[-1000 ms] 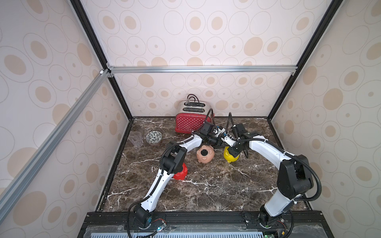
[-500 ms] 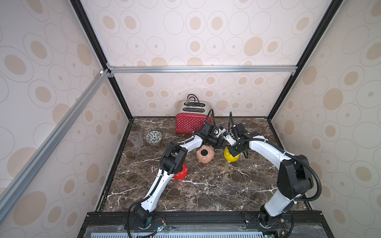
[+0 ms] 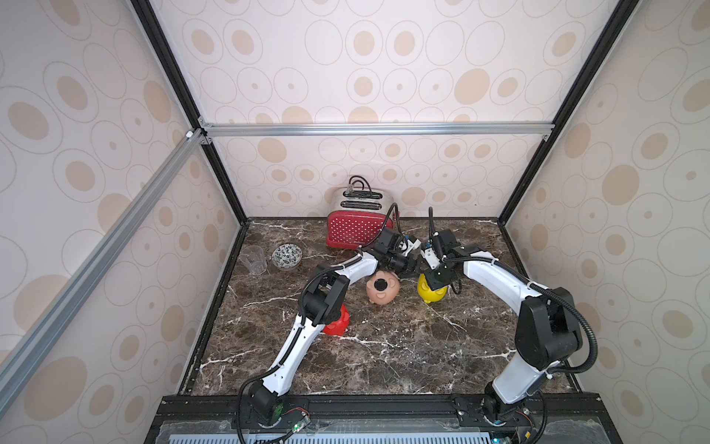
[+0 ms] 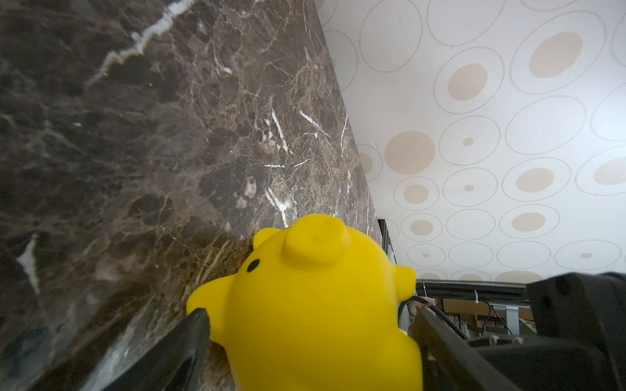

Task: Close piggy banks
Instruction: Hold the piggy bank at the center of the board.

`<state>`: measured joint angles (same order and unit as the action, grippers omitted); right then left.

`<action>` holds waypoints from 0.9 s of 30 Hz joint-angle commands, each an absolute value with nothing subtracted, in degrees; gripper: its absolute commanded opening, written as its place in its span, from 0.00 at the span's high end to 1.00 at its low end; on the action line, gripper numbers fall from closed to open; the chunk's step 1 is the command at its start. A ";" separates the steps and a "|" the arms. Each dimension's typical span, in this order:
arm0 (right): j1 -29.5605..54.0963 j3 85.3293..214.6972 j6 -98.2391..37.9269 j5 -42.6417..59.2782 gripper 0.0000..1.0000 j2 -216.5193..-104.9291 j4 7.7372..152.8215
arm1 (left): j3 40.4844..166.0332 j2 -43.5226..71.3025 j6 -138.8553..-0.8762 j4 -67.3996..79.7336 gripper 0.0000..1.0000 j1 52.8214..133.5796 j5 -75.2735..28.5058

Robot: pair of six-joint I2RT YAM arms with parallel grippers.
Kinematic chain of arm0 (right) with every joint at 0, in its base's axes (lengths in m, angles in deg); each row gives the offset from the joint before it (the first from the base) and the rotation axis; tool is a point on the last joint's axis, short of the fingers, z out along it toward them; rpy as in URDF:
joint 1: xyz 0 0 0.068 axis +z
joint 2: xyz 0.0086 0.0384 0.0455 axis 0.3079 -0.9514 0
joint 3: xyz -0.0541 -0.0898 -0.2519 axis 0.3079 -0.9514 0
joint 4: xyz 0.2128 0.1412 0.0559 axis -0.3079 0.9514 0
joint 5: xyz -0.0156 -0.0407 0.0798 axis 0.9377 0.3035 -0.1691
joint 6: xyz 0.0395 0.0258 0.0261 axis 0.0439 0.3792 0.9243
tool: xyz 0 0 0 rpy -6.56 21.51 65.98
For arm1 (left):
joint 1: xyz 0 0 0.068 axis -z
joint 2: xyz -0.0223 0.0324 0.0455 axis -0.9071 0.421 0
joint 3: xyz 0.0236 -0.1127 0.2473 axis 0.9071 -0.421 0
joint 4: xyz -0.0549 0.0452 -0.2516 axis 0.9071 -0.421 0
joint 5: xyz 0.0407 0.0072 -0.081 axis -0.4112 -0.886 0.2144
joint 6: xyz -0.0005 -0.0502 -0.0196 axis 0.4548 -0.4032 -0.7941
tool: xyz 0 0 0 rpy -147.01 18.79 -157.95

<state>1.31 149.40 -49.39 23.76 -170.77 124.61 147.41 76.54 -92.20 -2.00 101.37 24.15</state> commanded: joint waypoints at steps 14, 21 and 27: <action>0.69 151.16 -35.35 25.94 1.00 -172.39 129.70 | 147.44 77.66 -92.90 -1.99 0.07 101.69 23.63; 0.70 150.98 -29.32 24.97 1.00 -171.02 129.86 | 147.40 77.68 -92.91 -2.06 0.07 101.73 23.80; 0.70 151.67 -24.60 26.05 1.00 -171.78 131.13 | 147.16 77.62 -92.96 -1.91 0.07 101.68 23.89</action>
